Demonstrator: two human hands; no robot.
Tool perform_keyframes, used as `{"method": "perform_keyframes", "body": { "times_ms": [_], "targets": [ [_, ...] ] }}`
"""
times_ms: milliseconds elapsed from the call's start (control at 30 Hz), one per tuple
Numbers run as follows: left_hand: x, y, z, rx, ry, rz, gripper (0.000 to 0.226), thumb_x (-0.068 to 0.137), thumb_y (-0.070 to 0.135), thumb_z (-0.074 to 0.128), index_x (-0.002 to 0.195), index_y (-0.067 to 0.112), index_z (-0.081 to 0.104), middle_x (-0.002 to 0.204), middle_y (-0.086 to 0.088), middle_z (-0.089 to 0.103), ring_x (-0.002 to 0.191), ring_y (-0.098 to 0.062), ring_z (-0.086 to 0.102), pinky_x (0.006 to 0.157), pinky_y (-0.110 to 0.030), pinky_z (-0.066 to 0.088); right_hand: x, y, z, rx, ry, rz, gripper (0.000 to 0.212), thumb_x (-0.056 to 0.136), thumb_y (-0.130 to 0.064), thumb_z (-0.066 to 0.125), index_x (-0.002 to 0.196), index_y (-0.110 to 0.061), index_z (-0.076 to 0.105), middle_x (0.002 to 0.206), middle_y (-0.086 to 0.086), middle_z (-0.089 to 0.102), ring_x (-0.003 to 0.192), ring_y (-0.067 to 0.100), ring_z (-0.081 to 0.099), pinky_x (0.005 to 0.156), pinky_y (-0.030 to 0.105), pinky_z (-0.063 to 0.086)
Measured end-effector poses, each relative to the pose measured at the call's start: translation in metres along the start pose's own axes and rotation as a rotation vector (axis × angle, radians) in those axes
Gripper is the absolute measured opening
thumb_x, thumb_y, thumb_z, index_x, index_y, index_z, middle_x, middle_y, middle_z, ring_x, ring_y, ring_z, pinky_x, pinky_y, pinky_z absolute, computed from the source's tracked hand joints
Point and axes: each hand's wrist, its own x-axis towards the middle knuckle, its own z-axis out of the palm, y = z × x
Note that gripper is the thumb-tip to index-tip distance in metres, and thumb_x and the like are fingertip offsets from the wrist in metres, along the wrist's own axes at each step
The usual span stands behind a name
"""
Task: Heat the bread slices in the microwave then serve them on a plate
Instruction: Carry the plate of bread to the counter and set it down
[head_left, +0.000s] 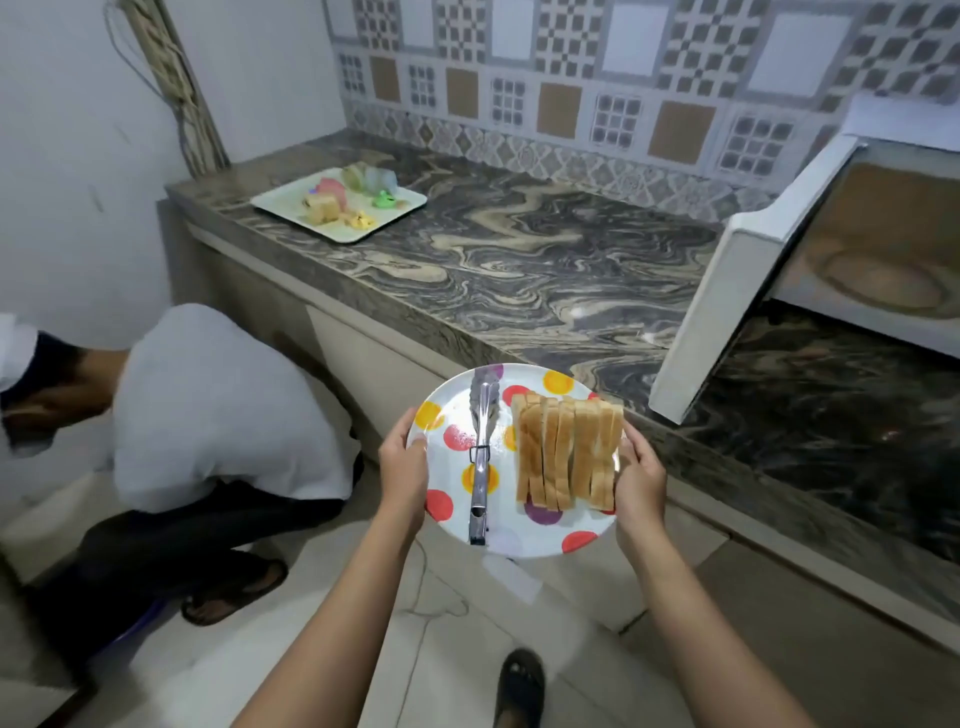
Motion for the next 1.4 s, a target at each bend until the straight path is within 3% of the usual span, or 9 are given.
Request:
{"method": "perform_keyframes", "body": {
  "times_ms": [167,333,567,700,867,967,1033,1100,1400],
  "targets": [
    [0.069,0.019,0.025,0.025,-0.047,0.055,0.049,0.083,-0.005,0.033,0.083,0.028,0.070,0.086,-0.003,0.069,0.079,-0.024,0.062,0.072,-0.035,0.051,0.061,-0.022,0.044,0.068,0.037,-0.002,0.030,0.100,-0.015,0.038,0.124,-0.013,0.057,0.114,0.002,0.058,0.106,0.019,0.056,0.095,0.037,0.046],
    [0.134,0.041,0.061,0.043,-0.048,0.069,0.043,0.087,-0.008,0.035,0.089,0.024,0.063,0.084,0.004,0.065,0.074,-0.010,0.058,0.055,-0.009,0.048,0.123,-0.040,0.078,0.092,0.082,-0.007,0.027,0.099,-0.015,0.041,0.119,-0.013,0.058,0.110,0.004,0.060,0.102,0.020,0.057,0.088,0.035,0.047],
    [0.215,0.049,0.109,0.038,-0.119,0.003,0.043,0.084,-0.009,0.035,0.107,0.012,0.064,0.084,0.002,0.066,0.068,-0.008,0.061,0.055,-0.015,0.050,0.194,-0.047,0.104,0.039,0.188,0.060,0.021,0.098,-0.017,0.043,0.114,-0.011,0.055,0.109,0.010,0.061,0.100,0.023,0.057,0.087,0.037,0.046],
    [0.257,0.053,0.139,0.056,-0.150,-0.047,0.049,0.085,-0.010,0.034,0.117,0.017,0.058,0.093,0.006,0.063,0.078,-0.007,0.059,0.058,-0.011,0.049,0.227,-0.048,0.113,0.058,0.289,0.094,0.019,0.097,-0.016,0.046,0.111,-0.006,0.054,0.102,0.008,0.059,0.093,0.020,0.055,0.068,0.024,0.043],
    [0.308,0.051,0.173,0.169,-0.298,-0.051,0.044,0.084,-0.009,0.034,0.114,0.008,0.062,0.101,-0.006,0.067,0.080,-0.013,0.061,0.055,-0.010,0.048,0.261,-0.049,0.123,0.075,0.445,0.112,0.004,0.095,-0.012,0.048,0.099,-0.012,0.051,0.088,0.002,0.060,0.090,0.019,0.055,0.064,0.017,0.042],
    [0.333,0.049,0.191,0.237,-0.341,-0.046,0.044,0.083,-0.009,0.036,0.106,0.016,0.062,0.098,-0.002,0.068,0.088,-0.018,0.062,0.069,-0.013,0.051,0.271,-0.051,0.128,0.025,0.527,0.124,0.010,0.095,-0.013,0.047,0.101,-0.010,0.054,0.099,0.008,0.061,0.090,0.020,0.056,0.069,0.027,0.044],
    [0.348,0.045,0.203,0.278,-0.377,-0.041,0.045,0.083,-0.007,0.037,0.116,0.011,0.061,0.115,-0.010,0.065,0.106,-0.026,0.061,0.091,-0.031,0.051,0.275,-0.049,0.130,-0.049,0.593,0.140,0.016,0.094,-0.012,0.046,0.104,-0.009,0.058,0.103,0.009,0.064,0.091,0.020,0.057,0.077,0.033,0.045],
    [0.359,0.041,0.212,0.325,-0.425,-0.028,0.047,0.084,-0.006,0.037,0.124,0.007,0.057,0.123,-0.012,0.062,0.114,-0.029,0.057,0.097,-0.039,0.047,0.277,-0.047,0.130,-0.091,0.637,0.142,0.018,0.094,-0.010,0.045,0.105,-0.006,0.059,0.105,0.012,0.066,0.090,0.019,0.057,0.079,0.033,0.045],
    [0.370,0.033,0.220,0.451,-0.534,0.122,0.045,0.088,-0.008,0.037,0.130,0.004,0.050,0.122,-0.005,0.054,0.109,-0.015,0.050,0.088,-0.014,0.038,0.272,-0.047,0.130,-0.197,0.657,0.085,0.017,0.096,-0.010,0.046,0.104,-0.007,0.060,0.098,0.010,0.064,0.087,0.022,0.059,0.071,0.030,0.044]
  ]
}}
